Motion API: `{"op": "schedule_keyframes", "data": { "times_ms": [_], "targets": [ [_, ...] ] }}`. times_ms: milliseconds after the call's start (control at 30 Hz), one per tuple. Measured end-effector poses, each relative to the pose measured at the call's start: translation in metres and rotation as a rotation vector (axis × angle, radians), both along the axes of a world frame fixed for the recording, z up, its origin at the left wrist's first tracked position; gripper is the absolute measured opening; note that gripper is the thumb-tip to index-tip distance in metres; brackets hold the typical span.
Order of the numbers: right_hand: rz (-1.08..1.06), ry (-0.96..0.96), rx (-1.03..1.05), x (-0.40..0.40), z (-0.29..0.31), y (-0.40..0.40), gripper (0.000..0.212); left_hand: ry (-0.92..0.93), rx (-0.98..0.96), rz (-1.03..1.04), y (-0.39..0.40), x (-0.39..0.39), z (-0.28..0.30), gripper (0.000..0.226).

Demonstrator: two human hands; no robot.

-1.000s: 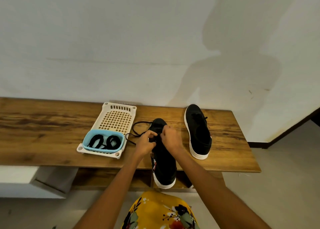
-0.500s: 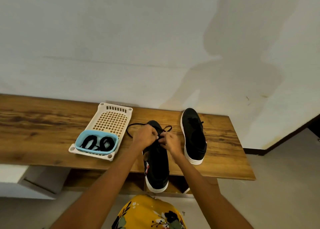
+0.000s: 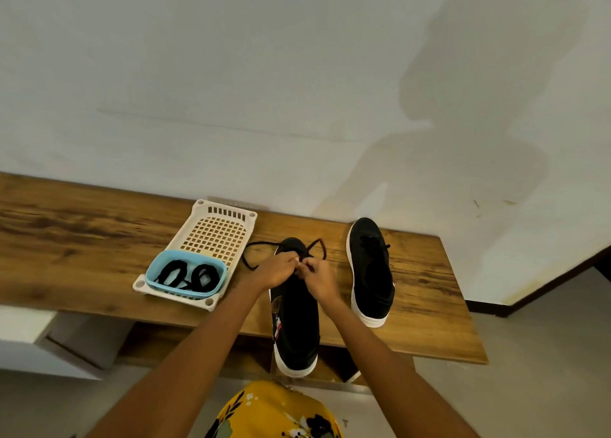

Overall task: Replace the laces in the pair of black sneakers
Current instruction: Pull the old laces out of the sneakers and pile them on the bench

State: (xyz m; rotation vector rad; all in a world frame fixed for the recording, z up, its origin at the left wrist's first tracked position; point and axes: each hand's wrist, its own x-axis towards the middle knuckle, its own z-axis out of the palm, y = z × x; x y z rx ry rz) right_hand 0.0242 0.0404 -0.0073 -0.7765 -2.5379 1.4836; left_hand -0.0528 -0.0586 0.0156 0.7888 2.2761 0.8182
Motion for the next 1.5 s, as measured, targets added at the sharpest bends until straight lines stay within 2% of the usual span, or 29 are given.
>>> {"op": "schedule_keyframes", "data": {
  "times_ms": [67,167,267,333,433,533,600,633,767,900,967,1033,1167,1333,1367,1500],
  "targets": [
    [-0.058,0.031,-0.056,-0.002,0.011,0.003,0.026,-0.015,0.014,-0.004,-0.004,-0.003,-0.001,0.03],
    [-0.3,0.144,-0.244,-0.008,0.047,0.02,0.017,0.008,-0.031,-0.088,-0.009,-0.007,-0.004,0.03],
    [-0.487,0.422,-0.514,-0.02,0.094,0.051,0.012,0.1,-0.041,-0.109,-0.01,-0.01,-0.008,0.025],
    [-0.5,0.539,-0.537,-0.024,0.112,0.063,0.011,0.104,-0.004,-0.056,-0.008,-0.012,-0.006,0.022],
    [-0.387,0.396,-0.364,-0.018,0.096,0.057,0.01,0.051,0.052,0.004,-0.008,-0.015,-0.003,0.019],
    [-0.065,0.114,-0.113,0.002,0.049,0.033,0.018,0.016,0.182,0.144,-0.009,-0.014,-0.001,0.017],
    [0.154,0.041,-0.017,0.01,0.02,0.014,0.018,0.012,0.281,0.239,-0.009,-0.013,0.001,0.017],
    [0.196,0.029,-0.003,0.012,0.012,0.004,0.017,-0.002,0.312,0.253,-0.008,-0.012,0.002,0.015],
    [0.062,0.062,-0.029,0.008,-0.002,-0.008,0.029,-0.031,0.342,0.222,-0.007,-0.01,0.002,0.01],
    [-0.167,0.167,-0.244,-0.003,0.023,0.002,0.018,0.037,0.147,0.119,-0.01,-0.01,-0.011,0.024],
    [-0.229,0.183,-0.204,-0.007,0.038,0.016,0.019,0.026,0.092,0.06,-0.012,-0.006,-0.018,0.026],
    [-0.248,0.121,-0.112,-0.006,0.038,0.03,0.023,0.049,0.071,0.064,-0.012,-0.002,-0.022,0.03],
    [-0.33,-0.049,-0.078,0.009,0.003,0.044,0.024,0.188,-0.05,-0.003,-0.007,0.001,-0.022,0.037],
    [-0.305,-0.192,-0.251,0.018,-0.029,0.042,0.016,0.275,-0.116,0.015,0.006,-0.004,-0.021,0.036],
    [-0.282,-0.186,-0.223,0.017,-0.029,0.039,0.011,0.287,-0.129,0.02,0.008,-0.004,-0.021,0.036],
    [-0.176,-0.061,-0.021,0.013,-0.015,0.027,0.034,0.342,-0.142,0.052,0.013,-0.004,-0.026,0.027]
  ]
}}
